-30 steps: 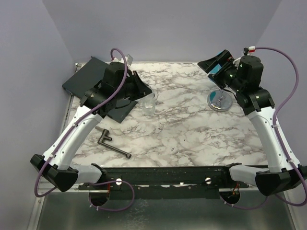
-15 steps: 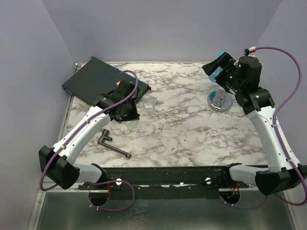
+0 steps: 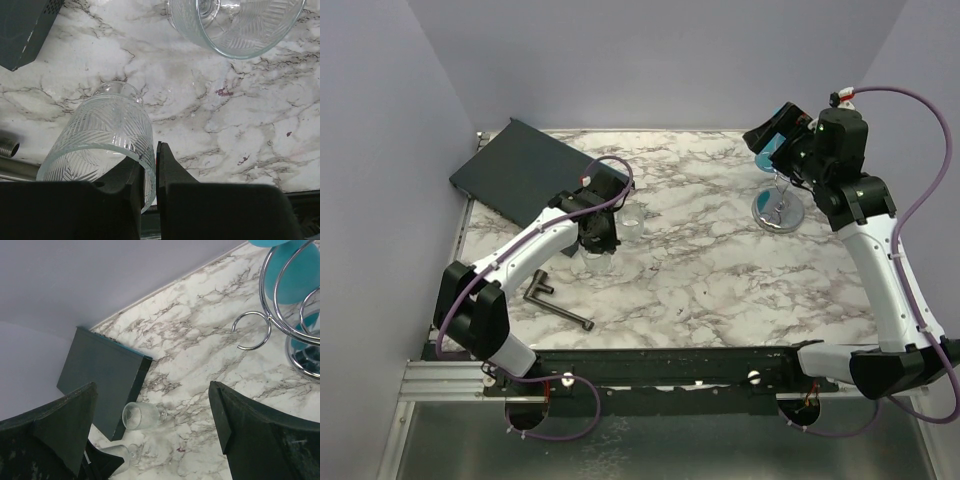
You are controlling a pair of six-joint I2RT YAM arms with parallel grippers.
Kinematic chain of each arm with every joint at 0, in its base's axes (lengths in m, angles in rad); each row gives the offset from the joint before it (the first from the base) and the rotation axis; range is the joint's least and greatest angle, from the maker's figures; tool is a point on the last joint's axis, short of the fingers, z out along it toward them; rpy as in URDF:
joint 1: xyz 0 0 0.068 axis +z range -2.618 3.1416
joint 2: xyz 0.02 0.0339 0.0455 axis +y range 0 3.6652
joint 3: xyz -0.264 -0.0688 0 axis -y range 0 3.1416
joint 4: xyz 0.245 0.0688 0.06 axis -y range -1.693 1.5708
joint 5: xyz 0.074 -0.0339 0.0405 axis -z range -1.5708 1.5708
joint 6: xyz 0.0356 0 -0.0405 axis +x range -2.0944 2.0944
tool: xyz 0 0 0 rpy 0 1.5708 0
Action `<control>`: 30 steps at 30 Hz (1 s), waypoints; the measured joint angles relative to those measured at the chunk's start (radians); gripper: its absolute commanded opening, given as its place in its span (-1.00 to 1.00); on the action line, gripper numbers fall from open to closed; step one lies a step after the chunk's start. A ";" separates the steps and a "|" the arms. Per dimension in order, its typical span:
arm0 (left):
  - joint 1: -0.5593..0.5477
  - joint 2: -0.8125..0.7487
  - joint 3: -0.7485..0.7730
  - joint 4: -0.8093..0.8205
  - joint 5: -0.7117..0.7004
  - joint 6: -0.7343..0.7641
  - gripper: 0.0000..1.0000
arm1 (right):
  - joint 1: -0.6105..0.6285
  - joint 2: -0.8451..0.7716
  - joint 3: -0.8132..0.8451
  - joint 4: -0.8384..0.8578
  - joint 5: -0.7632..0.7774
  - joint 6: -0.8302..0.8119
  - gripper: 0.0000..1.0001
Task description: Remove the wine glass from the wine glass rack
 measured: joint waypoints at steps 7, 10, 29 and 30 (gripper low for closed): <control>0.000 0.069 -0.002 0.047 -0.020 0.019 -1.00 | -0.005 0.014 0.042 -0.010 -0.001 -0.007 1.00; 0.001 0.093 -0.006 0.061 -0.023 0.025 -0.98 | -0.005 0.016 0.060 -0.020 -0.001 -0.014 1.00; 0.002 0.108 -0.022 0.101 -0.037 0.051 -0.21 | -0.005 0.019 0.071 -0.041 -0.002 -0.032 1.00; 0.002 0.108 -0.022 0.102 -0.038 0.052 -0.18 | -0.006 0.021 0.073 -0.042 -0.002 -0.033 1.00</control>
